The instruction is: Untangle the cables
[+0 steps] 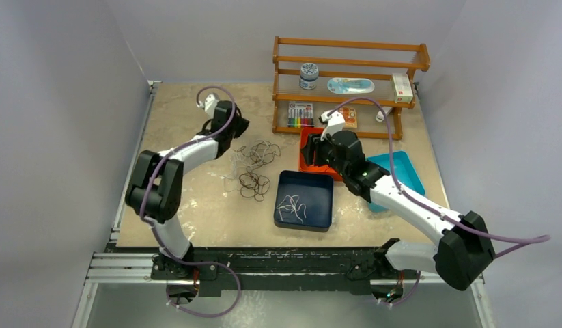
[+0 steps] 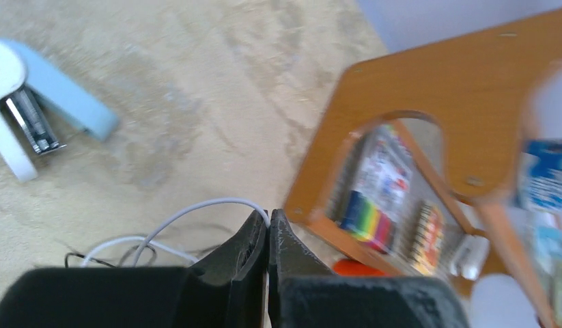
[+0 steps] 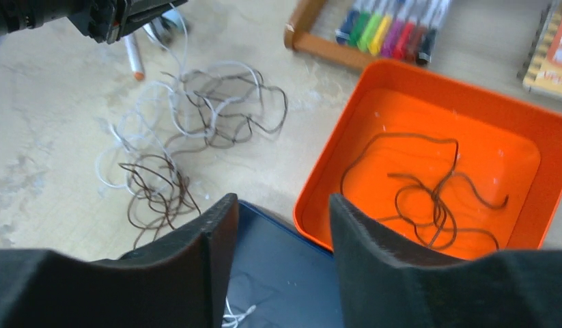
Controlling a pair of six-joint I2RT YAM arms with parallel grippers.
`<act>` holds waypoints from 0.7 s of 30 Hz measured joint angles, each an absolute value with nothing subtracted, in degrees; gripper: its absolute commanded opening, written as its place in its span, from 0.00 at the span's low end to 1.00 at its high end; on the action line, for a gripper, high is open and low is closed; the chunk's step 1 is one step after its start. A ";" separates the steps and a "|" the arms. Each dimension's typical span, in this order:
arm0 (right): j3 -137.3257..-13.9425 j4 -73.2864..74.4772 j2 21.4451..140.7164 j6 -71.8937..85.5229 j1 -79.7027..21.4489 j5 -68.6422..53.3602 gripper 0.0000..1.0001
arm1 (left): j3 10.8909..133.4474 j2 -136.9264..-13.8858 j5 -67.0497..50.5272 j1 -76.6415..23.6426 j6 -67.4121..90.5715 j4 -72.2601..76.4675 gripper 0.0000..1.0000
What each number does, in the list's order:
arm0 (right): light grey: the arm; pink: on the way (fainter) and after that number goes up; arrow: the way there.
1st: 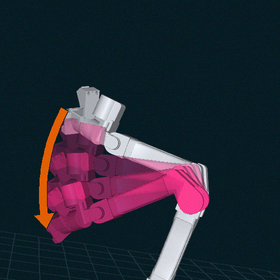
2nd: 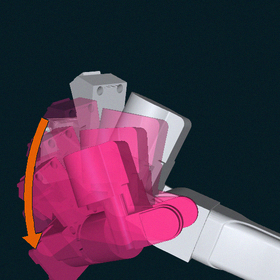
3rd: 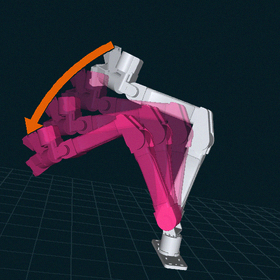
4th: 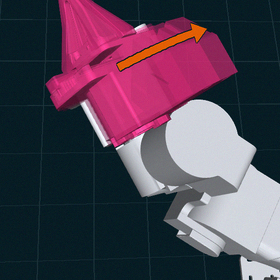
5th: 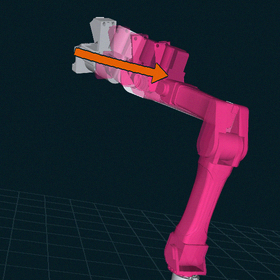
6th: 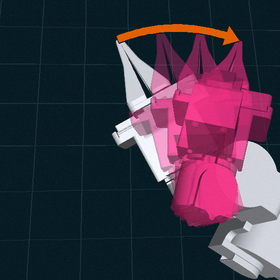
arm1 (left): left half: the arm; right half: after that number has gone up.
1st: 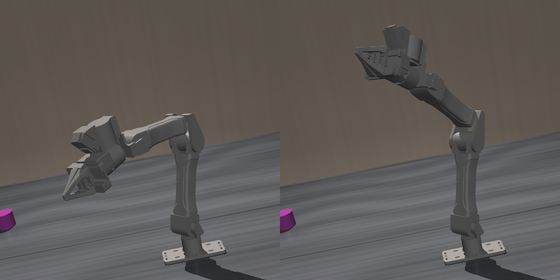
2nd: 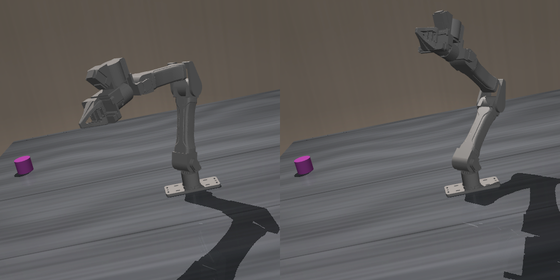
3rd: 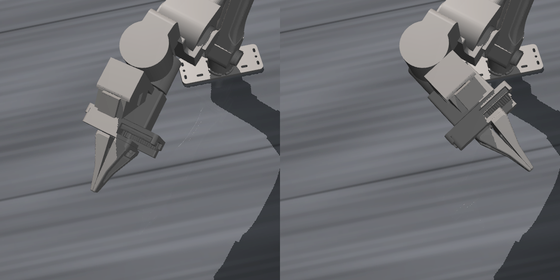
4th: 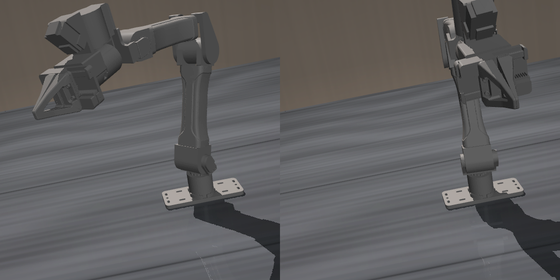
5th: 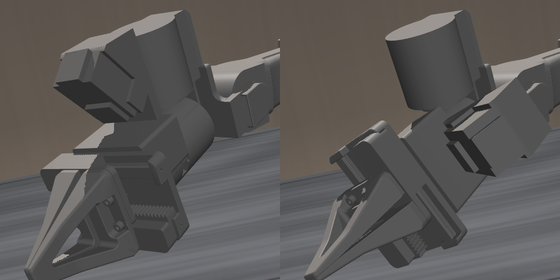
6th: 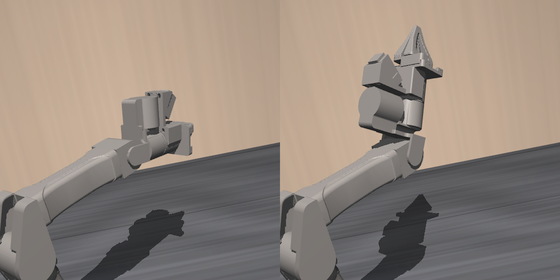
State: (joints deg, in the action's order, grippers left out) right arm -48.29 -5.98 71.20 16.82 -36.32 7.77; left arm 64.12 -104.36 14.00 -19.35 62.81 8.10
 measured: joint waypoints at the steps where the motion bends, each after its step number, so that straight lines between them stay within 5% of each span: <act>1: -47.92 -7.22 70.41 16.58 -36.32 7.64 0.61 | 64.12 -102.63 13.21 -19.38 61.52 8.03 0.00; 10: -45.12 -26.02 67.61 12.08 -36.27 0.89 0.78 | 65.84 -86.85 0.67 -19.53 50.37 7.22 0.00; 21: -49.32 -49.08 80.73 9.23 -36.25 -17.65 0.79 | 74.02 -80.42 -13.30 -19.57 46.63 3.07 0.00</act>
State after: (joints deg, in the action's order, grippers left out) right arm -49.32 -49.08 80.73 9.23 -36.25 -17.65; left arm 74.02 -80.42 -13.30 -19.57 46.63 3.07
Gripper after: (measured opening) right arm 0.798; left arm 0.012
